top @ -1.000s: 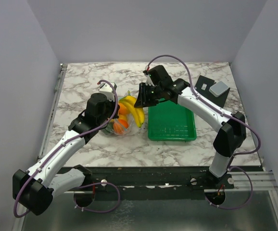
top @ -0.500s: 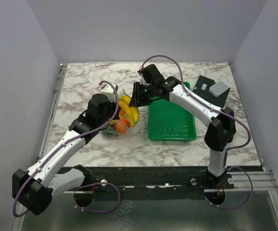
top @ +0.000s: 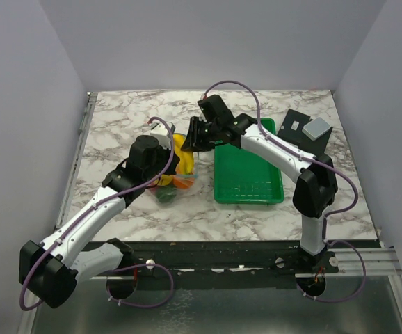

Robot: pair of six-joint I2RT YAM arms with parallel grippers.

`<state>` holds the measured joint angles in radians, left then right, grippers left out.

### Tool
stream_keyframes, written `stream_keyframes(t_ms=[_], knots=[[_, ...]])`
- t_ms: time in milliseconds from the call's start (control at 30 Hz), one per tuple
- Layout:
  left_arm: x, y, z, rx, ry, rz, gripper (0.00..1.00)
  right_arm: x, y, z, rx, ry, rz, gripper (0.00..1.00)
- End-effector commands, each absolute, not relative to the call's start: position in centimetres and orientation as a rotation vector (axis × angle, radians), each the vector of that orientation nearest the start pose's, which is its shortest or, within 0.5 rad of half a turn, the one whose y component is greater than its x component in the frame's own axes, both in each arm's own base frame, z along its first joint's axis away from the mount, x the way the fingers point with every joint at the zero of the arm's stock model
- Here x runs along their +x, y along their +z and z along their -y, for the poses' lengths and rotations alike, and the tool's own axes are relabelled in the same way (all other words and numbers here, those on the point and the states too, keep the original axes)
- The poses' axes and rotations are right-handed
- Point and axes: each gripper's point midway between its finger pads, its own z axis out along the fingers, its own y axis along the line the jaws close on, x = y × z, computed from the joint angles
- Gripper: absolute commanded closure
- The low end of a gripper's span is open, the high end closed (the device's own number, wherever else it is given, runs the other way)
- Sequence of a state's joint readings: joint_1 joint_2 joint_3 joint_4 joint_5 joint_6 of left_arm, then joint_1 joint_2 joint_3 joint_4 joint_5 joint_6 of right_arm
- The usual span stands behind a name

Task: Place the food in the zip-top bag and seal the zipper
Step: Place the fake fruit in the zipper food storage bag.

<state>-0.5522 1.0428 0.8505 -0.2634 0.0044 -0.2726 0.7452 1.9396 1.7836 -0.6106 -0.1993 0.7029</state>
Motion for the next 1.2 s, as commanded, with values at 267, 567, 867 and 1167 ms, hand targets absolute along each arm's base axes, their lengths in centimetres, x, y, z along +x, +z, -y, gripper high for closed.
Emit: stream_keyframes(t_ms=[267,567,867,1167], knots=[[28.4,22.7,20.2,0.315,-0.589,-1.99,1.0,32.6,16.0,-39.5,-0.214,0.802,-2.49,0.98],[28.5,22.3,20.2,0.316,-0.582,-2.0,1.0,30.6,19.8,-41.3,-0.196,1.028,-2.411,0.99],[28.4,22.4,20.1,0.317,-0.583,-1.995,1.0,30.5,17.8,-42.0,-0.214,0.97,-2.438,0.99],[28.4,22.5,20.1,0.316,-0.579,-1.991,1.0,28.8,18.3,-43.4,-0.248,1.064,-2.437,0.89]])
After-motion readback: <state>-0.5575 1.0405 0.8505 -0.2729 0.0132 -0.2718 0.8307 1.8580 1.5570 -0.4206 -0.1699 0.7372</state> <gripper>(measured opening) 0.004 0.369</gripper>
